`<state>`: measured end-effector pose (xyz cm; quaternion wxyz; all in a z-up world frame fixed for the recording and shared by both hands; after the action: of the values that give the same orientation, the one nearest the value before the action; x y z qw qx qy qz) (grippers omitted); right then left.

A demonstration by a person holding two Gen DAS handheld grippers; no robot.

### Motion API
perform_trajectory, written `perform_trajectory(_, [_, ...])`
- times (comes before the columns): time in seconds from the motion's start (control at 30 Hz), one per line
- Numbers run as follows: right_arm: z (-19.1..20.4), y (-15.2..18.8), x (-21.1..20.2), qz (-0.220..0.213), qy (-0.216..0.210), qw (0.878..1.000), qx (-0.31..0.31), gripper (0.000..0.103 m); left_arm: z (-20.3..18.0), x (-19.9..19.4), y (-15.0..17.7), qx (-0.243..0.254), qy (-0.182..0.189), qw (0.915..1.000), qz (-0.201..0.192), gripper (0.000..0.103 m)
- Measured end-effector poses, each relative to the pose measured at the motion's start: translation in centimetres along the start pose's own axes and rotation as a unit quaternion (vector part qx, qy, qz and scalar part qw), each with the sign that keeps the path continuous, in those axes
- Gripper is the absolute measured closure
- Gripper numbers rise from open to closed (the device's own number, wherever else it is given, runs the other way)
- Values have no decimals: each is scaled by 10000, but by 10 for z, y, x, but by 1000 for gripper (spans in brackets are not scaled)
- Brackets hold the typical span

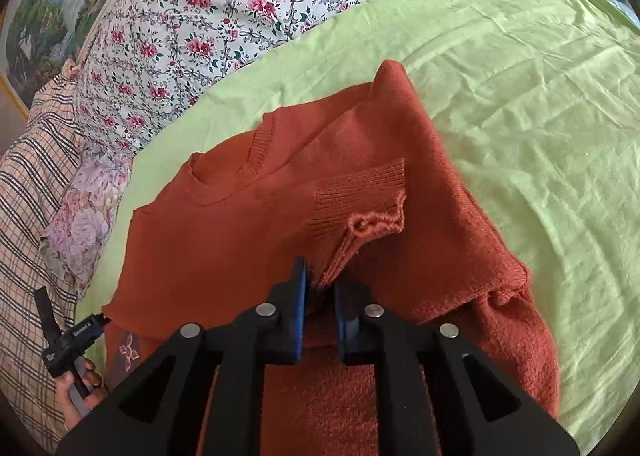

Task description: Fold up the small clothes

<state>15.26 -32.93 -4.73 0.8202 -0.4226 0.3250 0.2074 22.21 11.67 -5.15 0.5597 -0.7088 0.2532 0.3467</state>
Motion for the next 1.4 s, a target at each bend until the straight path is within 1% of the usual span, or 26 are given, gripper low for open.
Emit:
perform_trajectory(0.07, [1,-2,2,24,-33,10000,-42,89,-4,-13,5,122,36,9999,-79,52])
perform_trajectory(0.13, [3,-3,2,29,-31,10000,-45,89,-10,-23,6,187,186,9996,-130,52])
perform_trajectory(0.2, [1,-5,0,18,27,10000,71,81,-16,-30,4,255,229,9992,-227,52])
perform_trajectory(0.23, [-2,-5,-4,-41,74,9999,131,75,-19,-34,1,322,214,9988,-293,52])
perform_trajectory(0.27, [-5,-6,-9,-125,131,9997,165,72,-21,-36,-1,348,193,9987,-331,52])
perform_trajectory(0.33, [-14,-6,-26,-371,351,9984,245,72,-26,-36,-3,402,269,9982,-342,51])
perform_trajectory(0.43, [-18,-9,-45,-597,447,9971,157,72,-37,-30,-6,498,300,9980,-265,51])
perform_trajectory(0.47, [-14,-10,-47,-587,412,9974,40,72,-42,-29,-6,548,321,9976,-258,51])
perform_trajectory(0.57, [6,-15,-39,-397,131,9987,-304,72,-61,-20,-14,804,280,9959,-311,51])
perform_trajectory(0.67, [27,-20,-16,-113,-65,9974,-707,71,-74,1,-28,912,223,9955,-162,51])
perform_trajectory(0.7, [29,-20,-11,-5,-18,9972,-751,71,-77,7,-35,910,312,9953,-91,51])
perform_trajectory(0.73, [32,-20,-8,30,159,9965,-819,71,-81,16,-44,979,307,9947,-61,50])
perform_trajectory(0.77, [35,-20,-9,-46,197,9958,-892,71,-83,22,-50,1035,110,9945,-88,48])
perform_trajectory(0.8, [39,-20,-10,-101,115,9953,-958,71,-84,31,-58,1088,-235,9937,-137,45])
perform_trajectory(0.83, [42,-20,-10,-88,-15,9949,-1001,71,-84,43,-67,1101,-393,9931,-136,40])
perform_trajectory(0.87, [45,-19,-8,2,-127,9945,-1041,71,-83,54,-73,1062,-338,9938,-29,39])
perform_trajectory(0.9, [46,-18,-4,106,-181,9939,-1080,71,-81,70,-78,958,-216,9950,180,38])
perform_trajectory(0.93, [46,-16,2,212,-180,9933,-1120,71,-79,80,-83,881,-246,9955,244,37])
perform_trajectory(0.97, [45,-14,6,288,-176,9929,-1138,70,-77,84,-86,847,-259,9959,179,35])
perform_trajectory(1.03, [36,-12,18,473,-90,9925,-1125,71,-74,93,-94,837,-437,9955,45,33])
perform_trajectory(1.1, [24,-14,23,469,147,9930,-1072,71,-73,98,-100,873,-628,9942,-42,33])
perform_trajectory(1.13, [18,-17,22,410,201,9942,-971,71,-71,100,-103,858,-682,9940,-60,32])
perform_trajectory(1.2, [8,-21,19,342,162,9960,-805,71,-67,103,-106,772,-714,9944,-66,29])
perform_trajectory(1.3, [5,-22,12,232,332,9959,-805,71,-62,96,-106,616,-660,9959,-6,29])
perform_trajectory(1.33, [5,-22,8,203,380,9959,-790,71,-59,87,-102,549,-540,9970,43,34])
perform_trajectory(1.4, [5,-21,-4,145,354,9966,-729,71,-55,69,-88,518,-319,9981,75,36])
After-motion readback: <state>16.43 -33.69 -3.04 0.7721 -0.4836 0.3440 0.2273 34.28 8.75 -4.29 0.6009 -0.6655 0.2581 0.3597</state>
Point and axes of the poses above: each gripper's, at about its wrist camera, not at the fingertips, and x roughly the way its jaws point, z to its left, y to its underside, the point moved 3 cm from there along x, roughly the way its jaws point, and after that the axes turned 1 degree about -y, right-handed, at the moved point
